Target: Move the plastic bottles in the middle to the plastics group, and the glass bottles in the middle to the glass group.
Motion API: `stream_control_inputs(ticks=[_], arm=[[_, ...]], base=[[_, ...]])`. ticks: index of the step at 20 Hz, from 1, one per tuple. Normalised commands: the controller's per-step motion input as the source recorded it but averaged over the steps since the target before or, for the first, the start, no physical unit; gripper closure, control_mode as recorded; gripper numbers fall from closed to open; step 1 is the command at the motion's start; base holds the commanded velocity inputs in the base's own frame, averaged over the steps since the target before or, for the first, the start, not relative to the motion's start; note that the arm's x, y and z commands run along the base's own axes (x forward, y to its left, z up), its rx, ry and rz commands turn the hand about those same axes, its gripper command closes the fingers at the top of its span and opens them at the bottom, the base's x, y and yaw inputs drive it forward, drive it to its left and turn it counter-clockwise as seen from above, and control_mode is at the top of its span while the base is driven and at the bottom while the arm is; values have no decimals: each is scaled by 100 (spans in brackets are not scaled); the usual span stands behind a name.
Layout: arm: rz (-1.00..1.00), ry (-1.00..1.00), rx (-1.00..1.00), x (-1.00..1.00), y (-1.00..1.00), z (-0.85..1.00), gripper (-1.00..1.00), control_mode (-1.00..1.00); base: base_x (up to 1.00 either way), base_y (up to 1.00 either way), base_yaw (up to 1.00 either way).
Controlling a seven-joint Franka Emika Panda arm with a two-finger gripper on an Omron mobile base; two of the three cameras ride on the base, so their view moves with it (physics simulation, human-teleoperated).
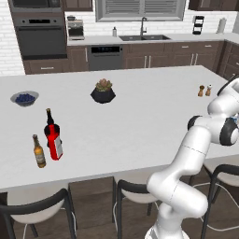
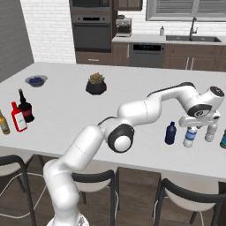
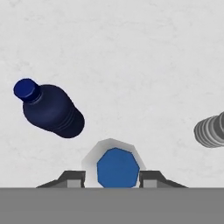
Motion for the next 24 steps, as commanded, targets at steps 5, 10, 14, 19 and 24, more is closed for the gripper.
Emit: stream_control_inputs(ticks=[5,10,14,19,24], arm=[[0,0,0,0,0,-27,100,-100],[0,0,0,0,0,-19,100,-100],[0,0,0,0,0,-14,100,-100],[0,-2,0,0,0,-20,100,-100],[0,-3,0,0,0,-11,100,-100]], base=[[0,0,0],[0,0,0],[0,0,0],[0,0,0],[0,0,0]])
